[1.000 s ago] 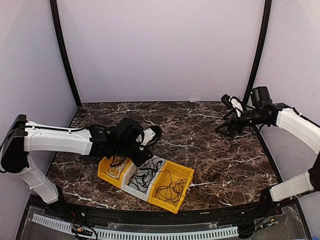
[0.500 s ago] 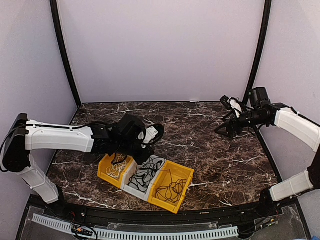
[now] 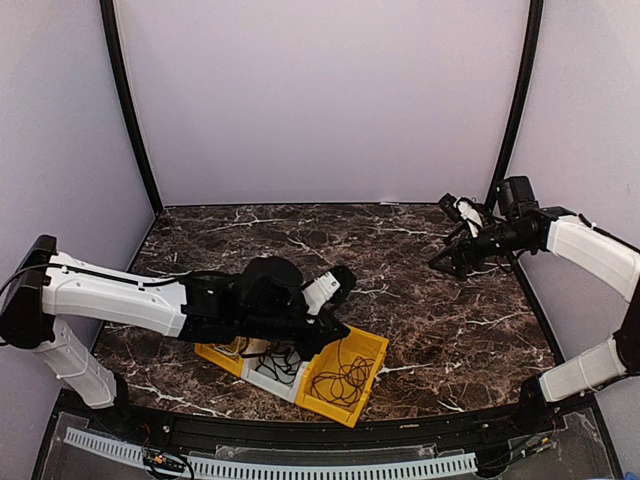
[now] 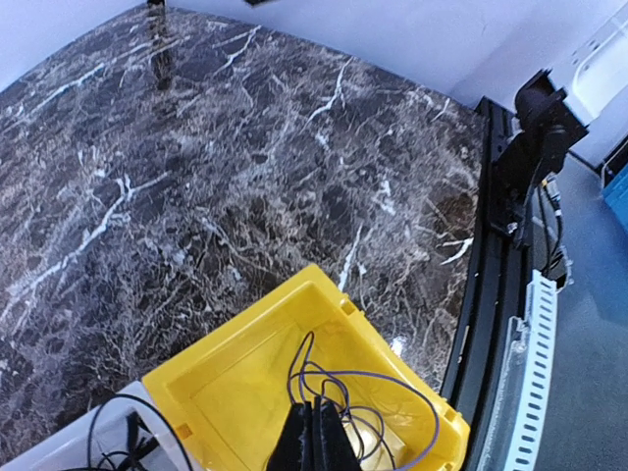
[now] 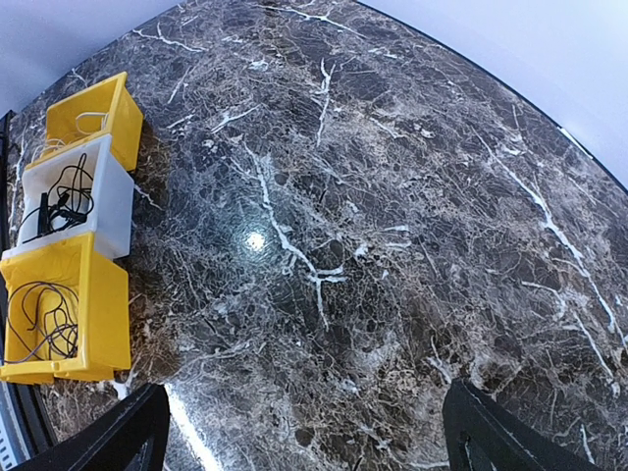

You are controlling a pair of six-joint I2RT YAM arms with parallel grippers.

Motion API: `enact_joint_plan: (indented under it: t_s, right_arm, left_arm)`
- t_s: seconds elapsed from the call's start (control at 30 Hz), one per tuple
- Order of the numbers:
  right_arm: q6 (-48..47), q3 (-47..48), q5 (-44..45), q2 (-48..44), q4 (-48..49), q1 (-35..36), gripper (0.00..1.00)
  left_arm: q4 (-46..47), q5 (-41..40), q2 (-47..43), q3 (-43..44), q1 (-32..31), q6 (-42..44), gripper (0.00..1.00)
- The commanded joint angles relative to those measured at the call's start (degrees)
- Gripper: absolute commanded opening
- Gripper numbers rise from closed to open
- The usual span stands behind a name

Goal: Untangle the cables

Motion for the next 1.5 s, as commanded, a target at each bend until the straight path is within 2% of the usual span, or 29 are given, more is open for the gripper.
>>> enact_joint_plan:
  t_s: [0.0,0.03,0.13,0.37,0.6,0.77,0.87,0.97,1.2,1.4,1.47]
  right_arm:
    - [-0.52,-0.89,-0.99,-0.78,0.77,-0.30,0.99]
    - [-0.58,-1.18,-0.94,-1.09,0.90,-0.30,0.99]
    - [-0.59,-2.37,-0.90,-1.99,1.54,-0.30,0.99]
    - [-0.51,-2.76,-0.19,-2.54,1.67,-0.32,0.99]
    - [-0.46,-2.52,-0.39,-2.09,1.74,-0.34,0.99]
    - [0.05,-1.82,0.96,-1.50,1.78,-0.33,0.99]
    - [1.38,-1.28,6.35,-1.76,2.79,-0.30,0.99]
    - [3.87,-0.95,11.69,-2.40,4.91,-0.44,0.99]
    - [6.99,1.12,14.72,0.16,4.51,-0.47,0.99]
    - [7.61,4.38,13.98,0.47,4.55,-0.57,0.99]
    - [8.75,5.92,14.40,0.29,4.88,-0.57,0.99]
  left_arm:
    - [4.34,-13.11,4.58,-0.47,-3.23,-3.12,0.00]
    - [4.52,-17.27,5.61,-0.42,-3.76,-3.21,0.00]
    - [5.67,-22.76,7.54,-0.31,-5.95,-2.28,0.00]
    - [6.98,-25.95,13.01,0.93,-8.53,1.86,0.00]
    - [5.48,-32.05,16.32,3.43,-10.70,10.61,0.00]
    - [5.25,-31.73,16.65,4.46,-11.58,13.28,0.00]
    - [4.34,-31.73,15.75,5.00,-11.65,12.43,0.10]
    - [3.36,-32.91,14.15,5.38,-11.66,11.13,0.16]
    - [-0.45,-35.68,10.93,5.02,-11.60,8.98,0.29]
    - [-0.45,-37.84,3.49,4.86,-11.59,9.64,0.38]
    - [0.43,-39.14,0.21,4.52,-11.55,10.15,0.44]
